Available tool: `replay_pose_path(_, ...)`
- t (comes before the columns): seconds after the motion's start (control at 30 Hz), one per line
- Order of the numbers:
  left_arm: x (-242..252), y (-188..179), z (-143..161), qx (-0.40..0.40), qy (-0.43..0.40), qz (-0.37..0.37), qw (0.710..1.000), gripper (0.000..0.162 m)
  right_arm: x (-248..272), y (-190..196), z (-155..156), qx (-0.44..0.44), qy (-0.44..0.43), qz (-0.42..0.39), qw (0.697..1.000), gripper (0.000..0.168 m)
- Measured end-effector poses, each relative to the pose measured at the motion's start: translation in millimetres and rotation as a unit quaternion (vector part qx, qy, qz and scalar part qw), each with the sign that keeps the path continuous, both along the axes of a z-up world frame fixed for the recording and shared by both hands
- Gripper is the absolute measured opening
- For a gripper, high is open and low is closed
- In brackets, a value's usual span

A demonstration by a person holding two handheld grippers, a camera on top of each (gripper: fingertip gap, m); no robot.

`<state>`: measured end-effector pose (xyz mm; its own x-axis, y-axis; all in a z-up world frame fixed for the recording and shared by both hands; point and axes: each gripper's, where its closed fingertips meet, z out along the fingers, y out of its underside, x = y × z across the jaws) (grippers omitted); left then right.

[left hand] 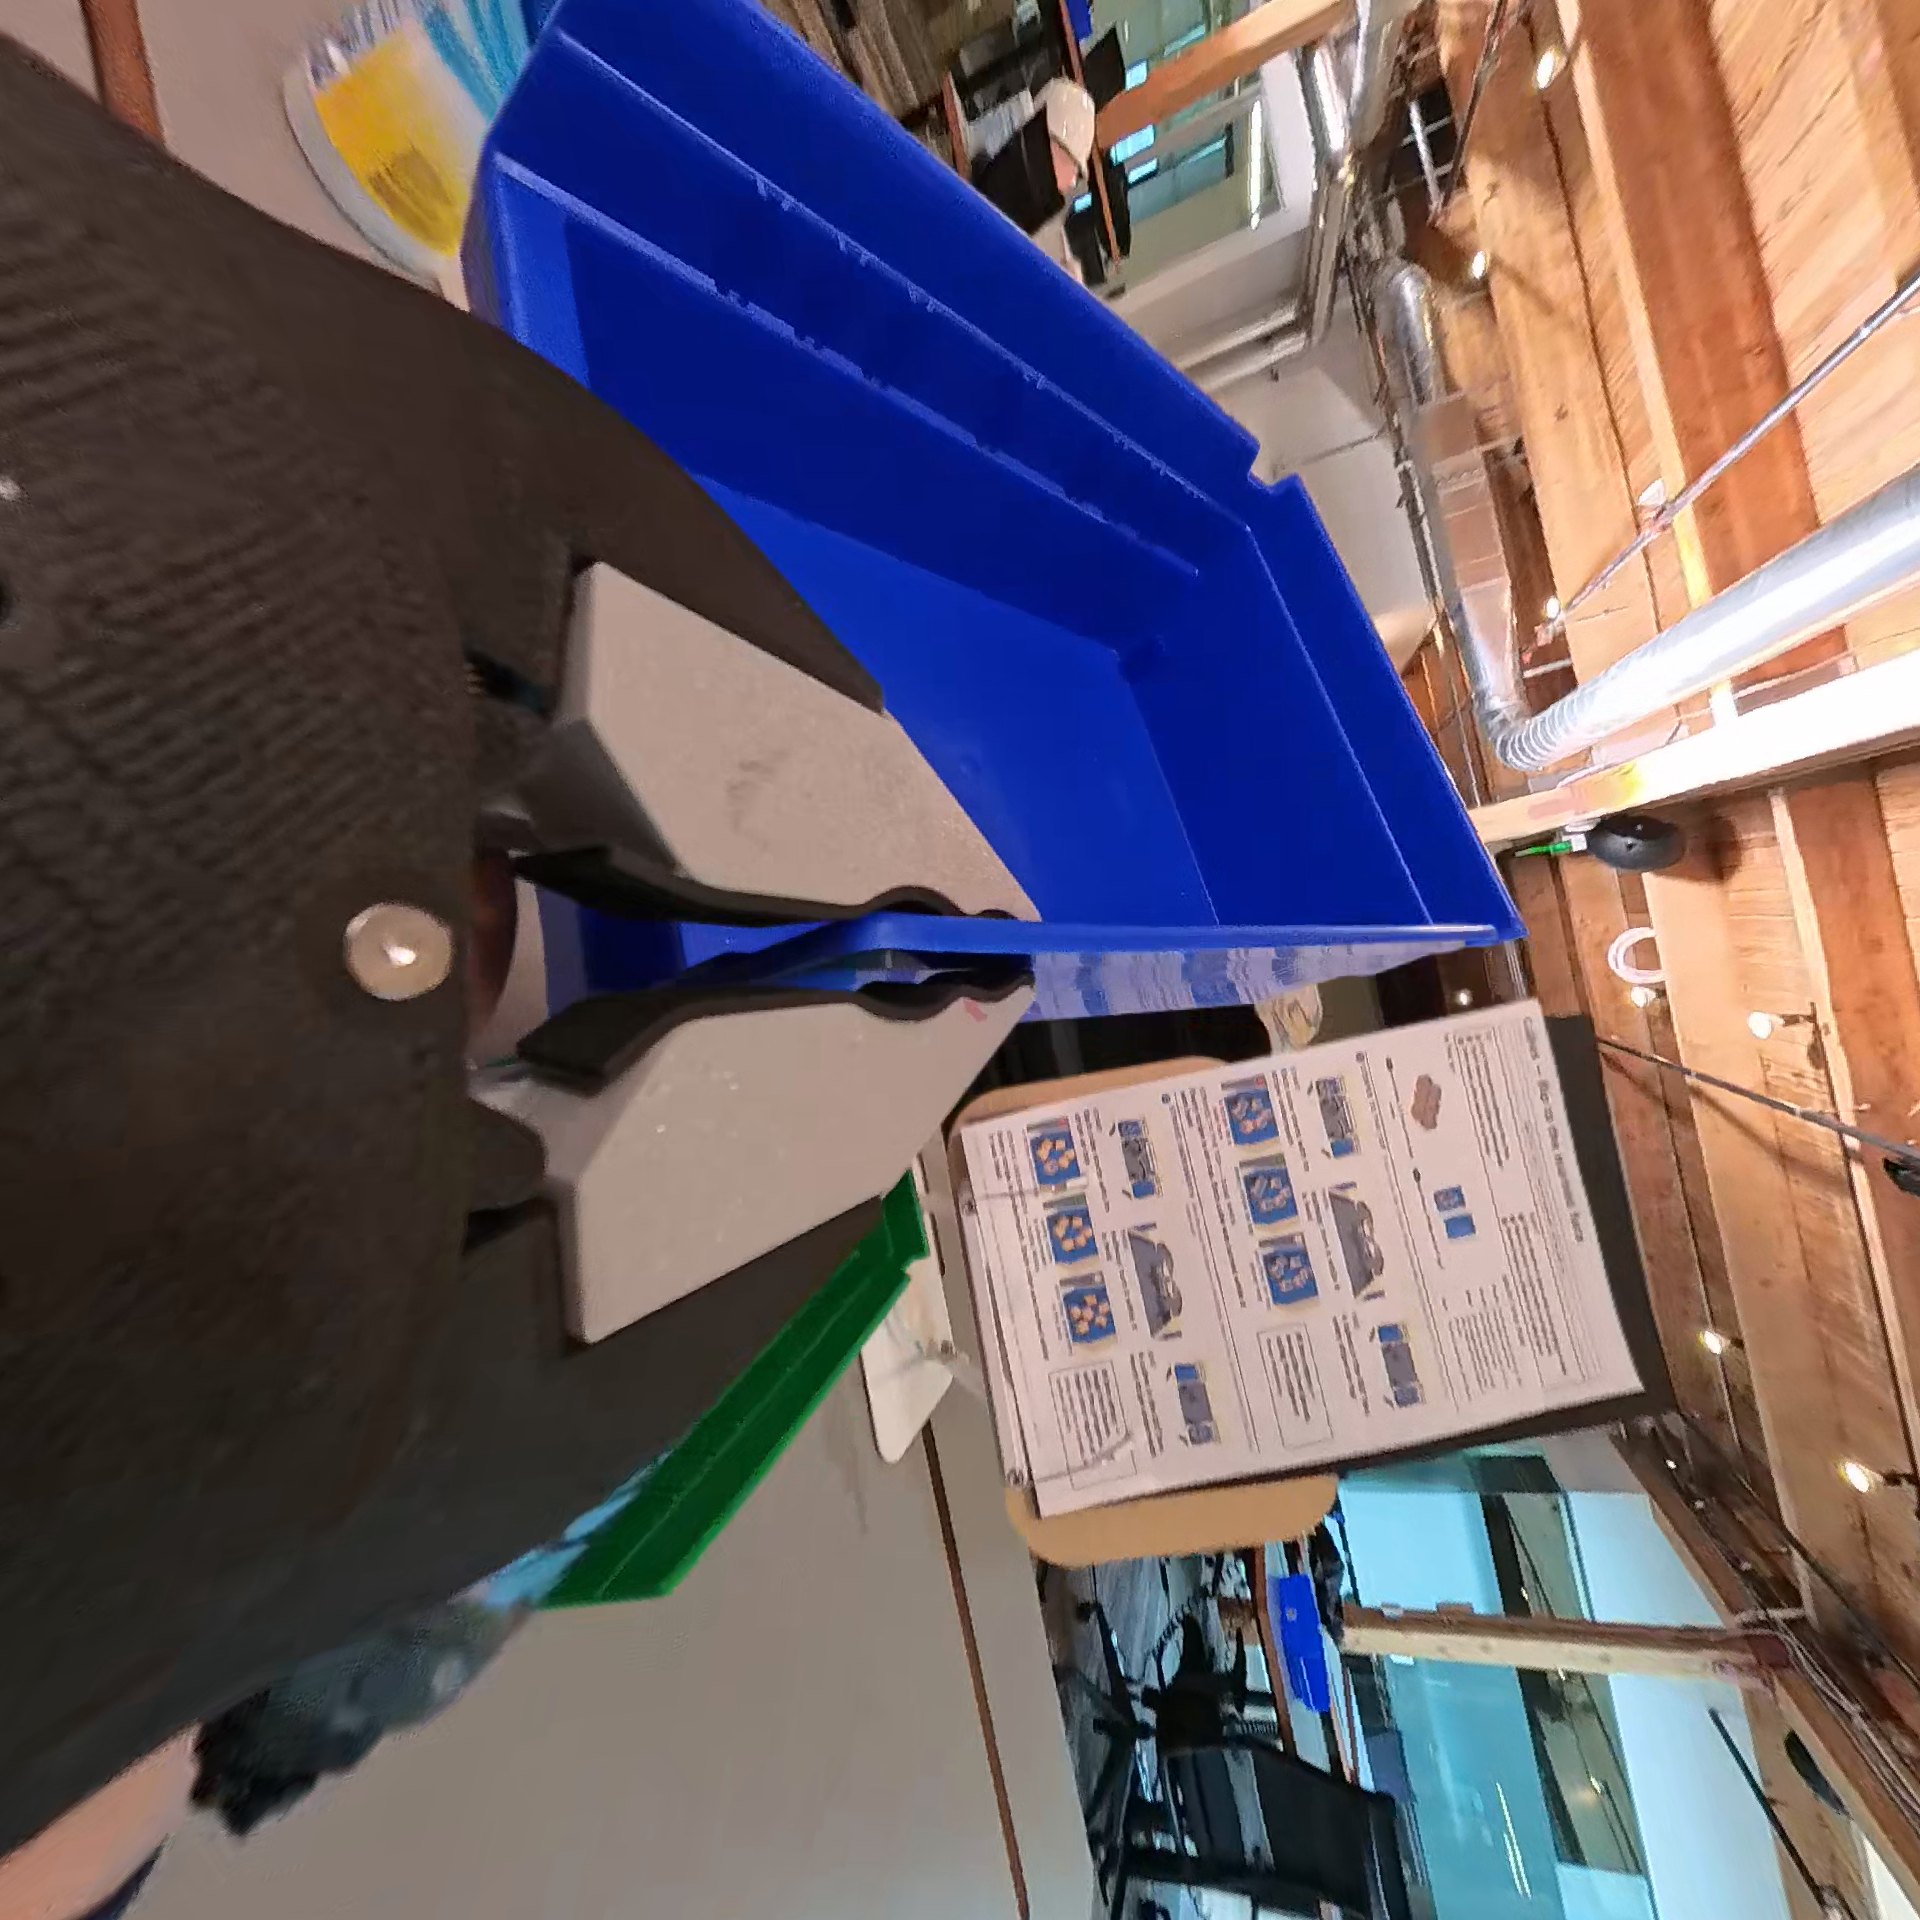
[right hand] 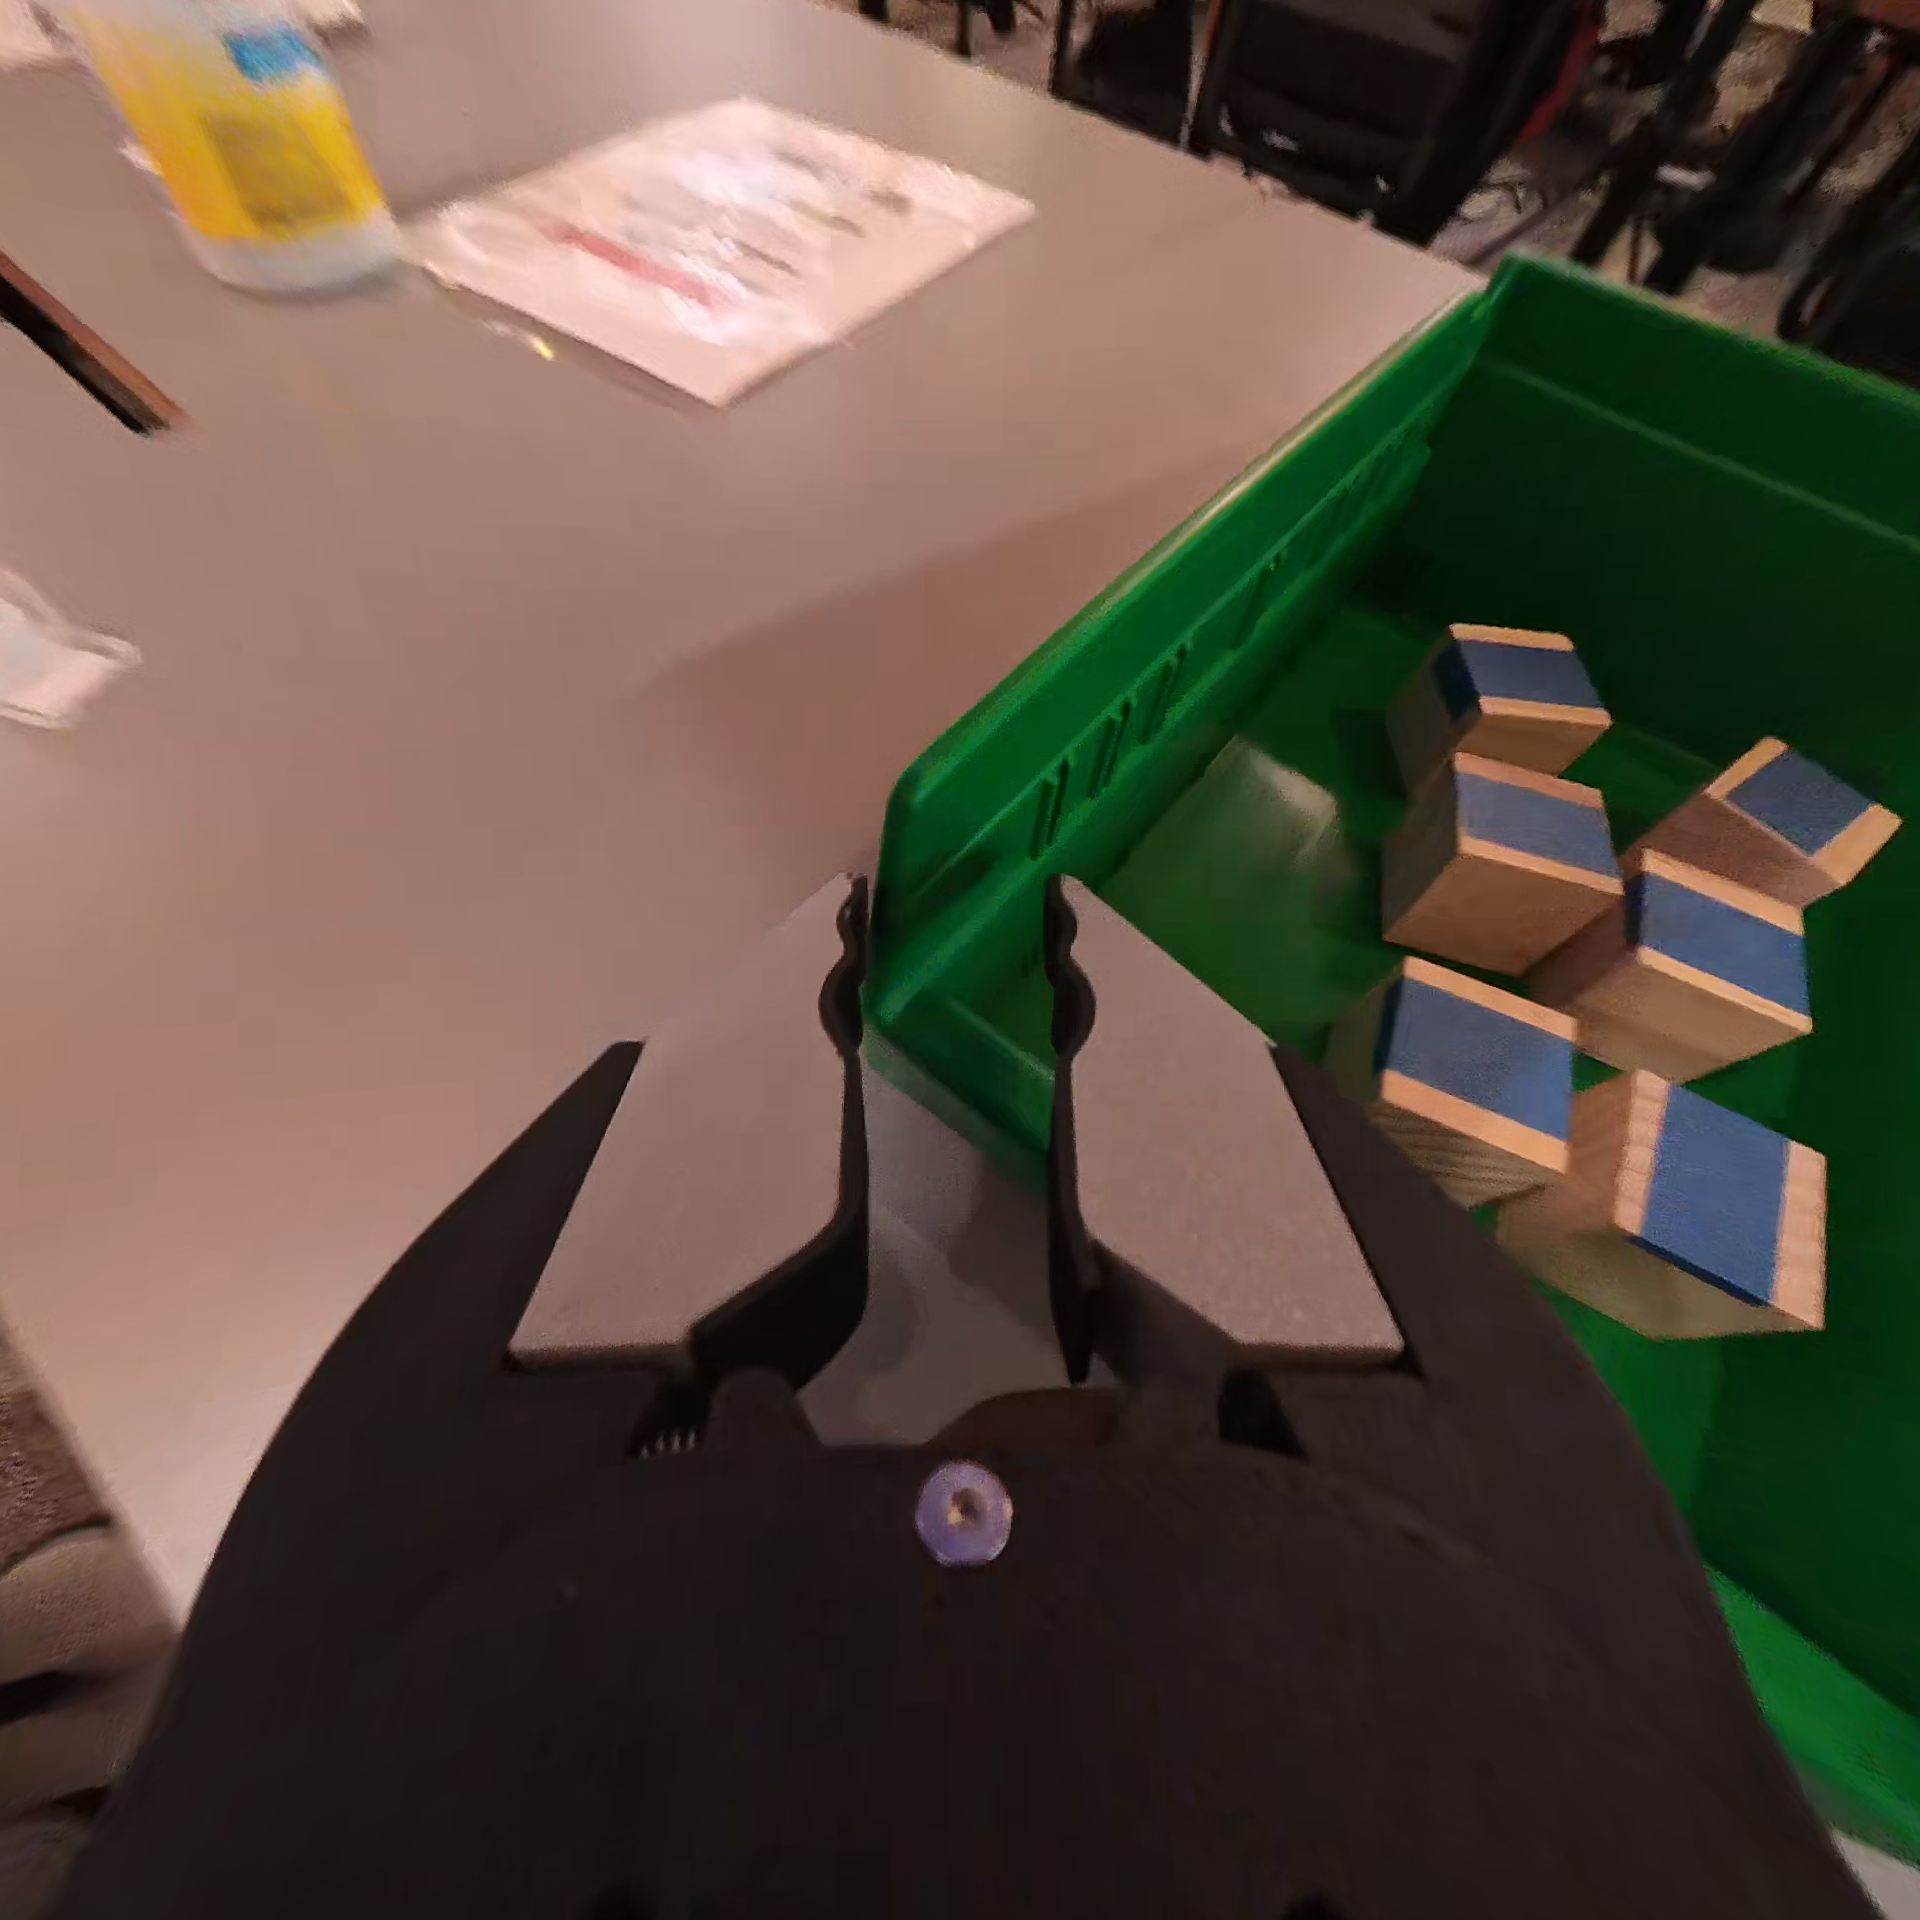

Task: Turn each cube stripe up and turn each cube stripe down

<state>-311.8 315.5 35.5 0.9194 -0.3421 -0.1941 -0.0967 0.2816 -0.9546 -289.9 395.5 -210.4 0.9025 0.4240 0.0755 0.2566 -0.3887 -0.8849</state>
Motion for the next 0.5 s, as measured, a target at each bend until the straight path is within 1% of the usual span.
replay_pose_path(0.03,-7.7,1.0,1.5,0.000,0.003,0.009,1.000,0.002,-6.6,-5.3,10.3,0.011,0.012,0.012,1.000,0.031)
replay_pose_path(0.1,-20.0,3.0,2.6,-0.001,0.007,0.025,1.000,0.002,-5.4,-23.1,33.3,0.043,0.027,0.038,0.998,0.032)
replay_pose_path(0.17,-21.3,3.0,-0.2,0.002,0.018,0.034,0.999,0.001,13.6,-44.4,55.1,0.077,0.041,0.061,0.994,0.035)
replay_pose_path(0.2,-16.2,1.5,-2.2,0.004,0.022,0.029,0.999,0.001,29.8,-53.9,65.1,0.095,0.047,0.067,0.992,0.037)
replay_pose_path(0.27,3.8,-4.4,-6.0,0.012,0.026,0.000,1.000,0.001,75.9,-67.2,81.0,0.123,0.056,0.054,0.989,0.037)
replay_pose_path(0.37,55.2,-17.3,-12.3,0.012,0.032,-0.073,0.997,0.001,157.1,-83.2,95.8,0.131,0.077,0.020,0.988,0.037)
replay_pose_path(0.5,154.2,-39.1,-31.3,0.002,0.070,-0.182,0.981,0.001,275.8,-106.5,116.6,0.163,0.052,-0.065,0.983,0.039)
